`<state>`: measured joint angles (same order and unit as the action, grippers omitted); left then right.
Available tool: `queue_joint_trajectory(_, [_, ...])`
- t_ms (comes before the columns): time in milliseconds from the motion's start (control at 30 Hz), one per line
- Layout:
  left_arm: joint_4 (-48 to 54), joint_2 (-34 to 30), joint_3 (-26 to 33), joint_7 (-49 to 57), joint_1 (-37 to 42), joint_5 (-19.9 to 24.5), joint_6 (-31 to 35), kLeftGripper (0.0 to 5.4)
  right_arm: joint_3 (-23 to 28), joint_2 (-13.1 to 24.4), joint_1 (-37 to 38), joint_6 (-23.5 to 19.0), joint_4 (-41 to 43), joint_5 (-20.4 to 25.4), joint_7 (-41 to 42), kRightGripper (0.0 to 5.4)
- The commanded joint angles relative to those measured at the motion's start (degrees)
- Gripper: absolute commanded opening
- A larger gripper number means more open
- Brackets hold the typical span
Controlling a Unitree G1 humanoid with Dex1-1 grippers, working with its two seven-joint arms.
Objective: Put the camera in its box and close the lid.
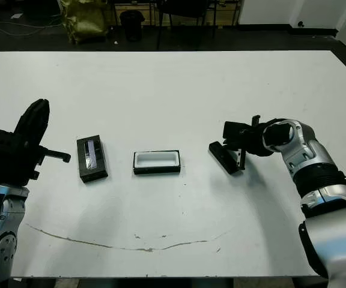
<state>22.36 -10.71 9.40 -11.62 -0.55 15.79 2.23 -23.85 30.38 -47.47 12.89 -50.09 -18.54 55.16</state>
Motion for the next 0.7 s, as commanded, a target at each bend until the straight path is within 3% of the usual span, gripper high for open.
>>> queue_joint_trajectory(33, [-0.4, 0.0, -0.2, 0.1, -1.0, -0.3, 0.9, 0.00, 0.4, -0.9, 4.1, -0.9, -1.5, -1.6, -6.2, 0.03])
queue_joint_trajectory(100, [-0.4, 0.1, -0.2, 0.1, -1.0, -0.1, 0.9, 0.00, 3.4, -0.6, 5.5, 0.1, -1.6, -0.4, -13.2, 0.03])
queue_joint_trajectory(200, [-0.3, -0.1, -0.3, 0.3, -1.1, -0.8, 0.7, 0.00, 6.8, -0.9, 5.9, -3.2, -1.5, 0.5, -20.9, 0.03])
queue_joint_trajectory(300, [-0.6, -0.1, -0.3, 0.1, -1.0, -0.8, 0.3, 0.00, 9.0, -0.6, 5.8, -5.8, 0.4, 0.9, -24.7, 0.03])
queue_joint_trajectory(400, [-0.6, 0.0, -0.2, 0.1, -1.0, -0.6, 0.3, 0.00, 13.0, -0.1, 8.0, -5.8, 5.5, 4.3, -26.0, 0.03])
queue_joint_trajectory(600, [-0.4, -0.2, -0.2, 0.2, -1.0, -0.8, 0.7, 0.00, 22.8, -0.3, 17.1, -12.3, 26.4, 18.2, -21.6, 0.03])
queue_joint_trajectory(700, [-0.9, -0.3, -0.2, -0.5, -0.7, -0.1, 0.5, 0.00, 26.6, -1.2, 22.8, -20.6, 38.4, 26.8, -19.4, 0.03])
